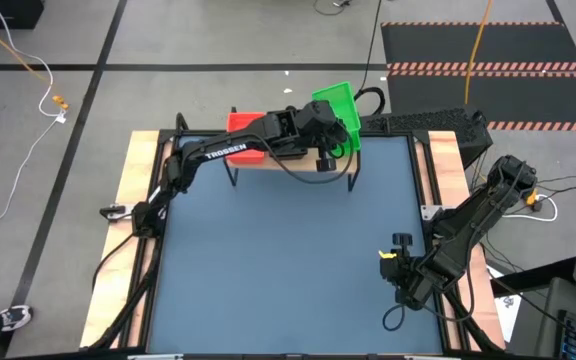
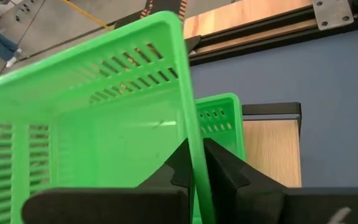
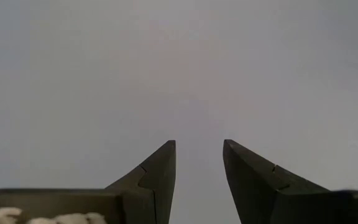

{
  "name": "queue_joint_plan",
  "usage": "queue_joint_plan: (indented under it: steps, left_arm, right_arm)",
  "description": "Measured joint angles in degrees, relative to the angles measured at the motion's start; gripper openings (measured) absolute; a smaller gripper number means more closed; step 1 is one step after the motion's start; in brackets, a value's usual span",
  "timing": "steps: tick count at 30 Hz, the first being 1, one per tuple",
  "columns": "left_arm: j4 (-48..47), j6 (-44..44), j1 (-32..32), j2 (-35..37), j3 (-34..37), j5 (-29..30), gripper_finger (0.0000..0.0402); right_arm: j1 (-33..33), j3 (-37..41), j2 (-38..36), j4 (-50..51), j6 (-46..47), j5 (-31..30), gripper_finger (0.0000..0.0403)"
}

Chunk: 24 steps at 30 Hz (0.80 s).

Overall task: Stack baskets on shelf by color
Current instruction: Stack the green bin on the other green bins on the shelf

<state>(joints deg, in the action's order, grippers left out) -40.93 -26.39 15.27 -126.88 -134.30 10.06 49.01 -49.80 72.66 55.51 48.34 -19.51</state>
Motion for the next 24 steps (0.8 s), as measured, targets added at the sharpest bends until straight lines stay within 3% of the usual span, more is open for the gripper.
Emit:
queue_joint_plan:
  steps: [10, 18, 24]
  left_arm:
    - [0.11, -0.07, 0.00, 0.00, 0.00, 0.05, 0.0005]
    - [0.08, -0.04, 0.04, 0.01, 0.00, 0.53, 0.0030]
    - [0.04, -0.02, 0.04, 0.01, 0.00, 0.53, 0.0020]
  right_arm:
    - [0.00, 0.00, 0.00, 0.00, 0.00, 0.02, 0.0128]
    - [0.00, 0.00, 0.00, 0.00, 0.00, 0.04, 0.0128]
    - [0.00, 0.00, 0.00, 0.00, 0.00, 0.07, 0.0128]
